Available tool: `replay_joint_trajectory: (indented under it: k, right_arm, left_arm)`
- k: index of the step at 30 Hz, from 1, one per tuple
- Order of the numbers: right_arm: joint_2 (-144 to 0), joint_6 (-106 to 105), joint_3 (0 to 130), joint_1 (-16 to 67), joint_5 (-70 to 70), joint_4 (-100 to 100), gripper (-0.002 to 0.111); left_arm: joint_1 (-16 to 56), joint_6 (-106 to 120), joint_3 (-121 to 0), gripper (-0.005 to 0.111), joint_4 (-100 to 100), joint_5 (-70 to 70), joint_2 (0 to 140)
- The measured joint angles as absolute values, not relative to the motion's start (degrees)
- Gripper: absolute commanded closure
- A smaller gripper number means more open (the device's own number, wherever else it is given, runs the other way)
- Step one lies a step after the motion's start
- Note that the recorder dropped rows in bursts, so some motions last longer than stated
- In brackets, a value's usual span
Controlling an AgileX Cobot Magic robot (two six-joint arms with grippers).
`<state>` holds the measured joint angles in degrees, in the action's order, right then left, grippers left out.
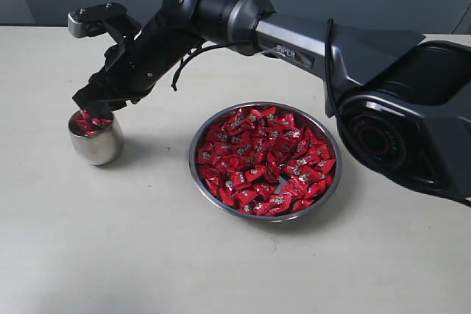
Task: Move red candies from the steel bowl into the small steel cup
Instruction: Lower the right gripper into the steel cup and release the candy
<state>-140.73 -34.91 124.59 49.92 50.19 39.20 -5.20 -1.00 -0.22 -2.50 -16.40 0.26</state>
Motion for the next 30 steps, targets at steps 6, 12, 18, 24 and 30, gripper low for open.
replay_joint_trajectory:
  k: [6, 12, 18, 24, 30]
  right_arm:
    - [-140.73, -34.91, 124.59, 49.92, 50.19, 39.2, 0.071]
    - [-140.73, -34.86, 124.59, 50.04, 50.97, 37.92, 0.071]
    - [-140.84, -32.99, 124.59, 50.2, 51.65, 34.93, 0.071]
    - [-140.84, -32.99, 124.59, 50.64, 51.76, 34.75, 0.071]
    - [-140.84, -32.83, 124.59, 51.47, 50.41, 33.03, 0.071]
  left_arm:
    - [-5.2, -1.0, -0.22, 0.106, -2.5, -16.4, 0.26]
    - [-5.2, -1.0, -0.22, 0.106, -2.5, -16.4, 0.26]
    - [-5.2, -1.0, -0.22, 0.106, -2.5, -16.4, 0.26]
    - [-5.2, -1.0, -0.22, 0.106, -2.5, -16.4, 0.26]
    - [-5.2, -1.0, -0.22, 0.106, -2.5, -16.4, 0.26]
